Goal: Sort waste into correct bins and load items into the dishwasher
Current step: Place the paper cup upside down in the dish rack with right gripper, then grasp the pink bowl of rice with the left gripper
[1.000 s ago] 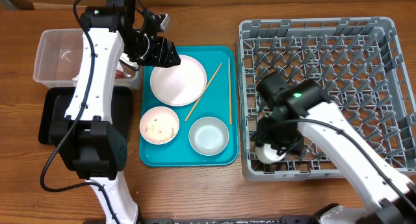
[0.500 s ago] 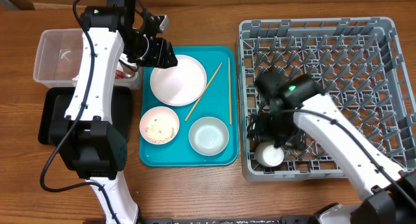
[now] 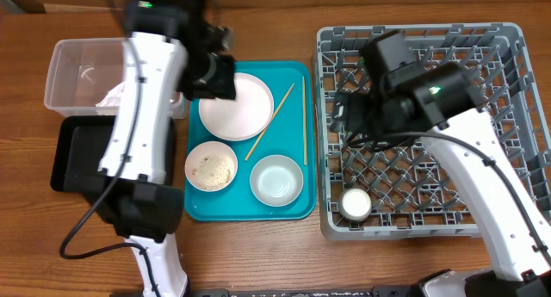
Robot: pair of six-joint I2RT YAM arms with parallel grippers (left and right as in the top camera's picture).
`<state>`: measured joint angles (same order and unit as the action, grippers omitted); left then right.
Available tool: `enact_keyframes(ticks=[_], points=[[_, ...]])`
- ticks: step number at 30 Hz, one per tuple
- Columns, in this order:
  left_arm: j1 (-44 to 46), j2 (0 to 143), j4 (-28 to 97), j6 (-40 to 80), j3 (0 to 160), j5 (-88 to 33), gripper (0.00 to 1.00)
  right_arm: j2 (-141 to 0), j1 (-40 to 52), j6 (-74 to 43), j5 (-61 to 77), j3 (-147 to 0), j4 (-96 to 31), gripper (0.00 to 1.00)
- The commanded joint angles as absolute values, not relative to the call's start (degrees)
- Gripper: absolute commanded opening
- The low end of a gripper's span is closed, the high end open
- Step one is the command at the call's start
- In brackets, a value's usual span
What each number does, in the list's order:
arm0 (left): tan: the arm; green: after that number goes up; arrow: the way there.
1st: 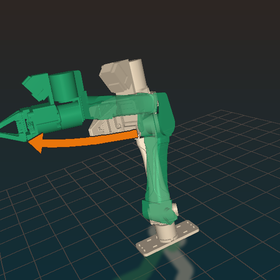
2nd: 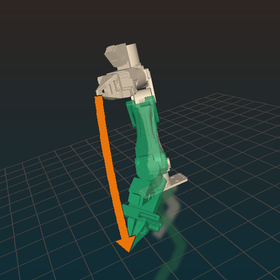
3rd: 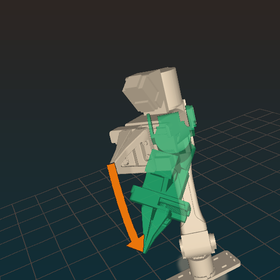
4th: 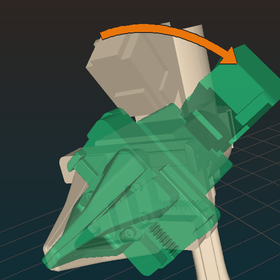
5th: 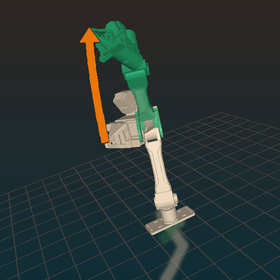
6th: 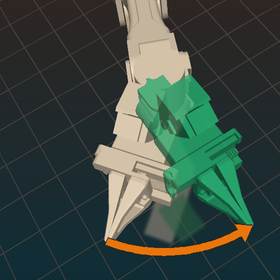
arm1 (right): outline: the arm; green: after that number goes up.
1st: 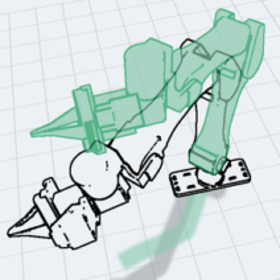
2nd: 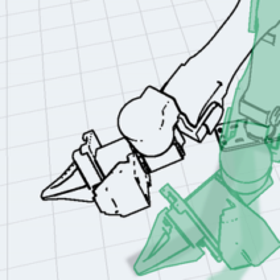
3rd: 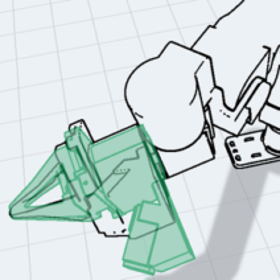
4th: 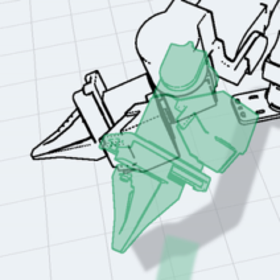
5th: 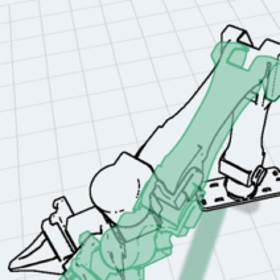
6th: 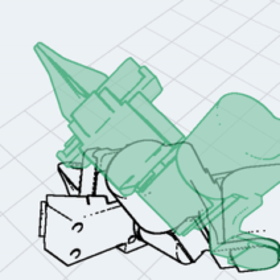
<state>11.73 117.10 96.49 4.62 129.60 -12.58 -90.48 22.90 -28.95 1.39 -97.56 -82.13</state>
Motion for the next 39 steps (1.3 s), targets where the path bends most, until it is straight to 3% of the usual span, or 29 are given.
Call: enact_keyframes(ticks=[1, 9, 22, 28, 34, 39], points=[[18.2, 116.29, 96.84, 13.41, 123.04, -1.41, 0.42, -89.93, 18.55, -28.16, -0.36, -98.74, -82.54, 1.0], [22.52, 115.02, 93.6, 21.02, 104.84, 2.61, 0.42, -89.93, 11.99, -23.46, 2.63, -98.72, -83.02, 1.0], [22.41, 115.0, 74.56, 13.32, 90.63, -4.03, 0.37, -89.93, 11.88, -22.22, 2.63, -98.7, -83.07, 1.0], [21.56, 114.93, 72.51, 13.89, 89.6, -4.08, 0.32, -89.93, 11.88, -21.5, 2.61, -98.7, -82.98, 1.0], [21.34, 114.93, 74.54, 14.0, 94.8, -3.38, 0.41, -89.93, 11.88, -20.91, 2.61, -98.7, -82.85, 1.0], [21.34, 114.87, 80.79, 21.61, 98.15, 5.82, 0.42, -89.93, 11.88, -20.88, 2.61, -98.7, -82.87, 1.0]])
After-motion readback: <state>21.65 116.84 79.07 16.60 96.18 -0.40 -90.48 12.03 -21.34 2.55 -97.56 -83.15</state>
